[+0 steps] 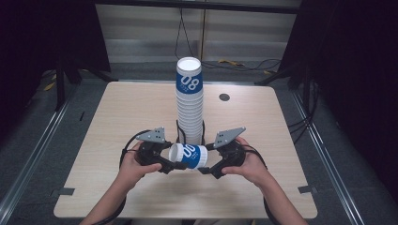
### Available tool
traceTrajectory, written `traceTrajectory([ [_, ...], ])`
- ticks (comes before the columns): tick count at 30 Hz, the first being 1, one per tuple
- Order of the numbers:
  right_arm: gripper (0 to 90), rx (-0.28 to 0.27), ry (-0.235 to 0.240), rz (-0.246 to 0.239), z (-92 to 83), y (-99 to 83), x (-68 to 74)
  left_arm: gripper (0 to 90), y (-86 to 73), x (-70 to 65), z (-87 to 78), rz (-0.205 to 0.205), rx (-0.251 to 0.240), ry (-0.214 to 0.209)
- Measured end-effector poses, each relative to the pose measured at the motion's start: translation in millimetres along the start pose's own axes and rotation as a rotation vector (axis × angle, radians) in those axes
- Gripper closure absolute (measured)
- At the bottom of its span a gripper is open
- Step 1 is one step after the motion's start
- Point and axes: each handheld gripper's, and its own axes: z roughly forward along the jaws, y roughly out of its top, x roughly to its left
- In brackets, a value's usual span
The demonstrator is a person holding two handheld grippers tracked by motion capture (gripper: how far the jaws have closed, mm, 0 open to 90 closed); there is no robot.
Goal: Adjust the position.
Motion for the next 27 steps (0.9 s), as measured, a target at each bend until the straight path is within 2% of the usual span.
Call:
traceTrajectory([
  [10,11.5,0.005,0.013,-0.007,7.8,-0.8,1.6,26.9,-1.1,-1.9,6.3,-0.009,-0.003,-0.025],
  [14,11.1,0.017,0.013,-0.011,9.9,-2.7,1.8,26.9,-2.3,-1.4,7.3,-0.008,0.010,-0.028],
  [27,9.8,0.014,0.021,-0.031,11.4,-3.4,0.5,27.0,-3.5,-1.1,7.9,-0.016,0.011,-0.042],
])
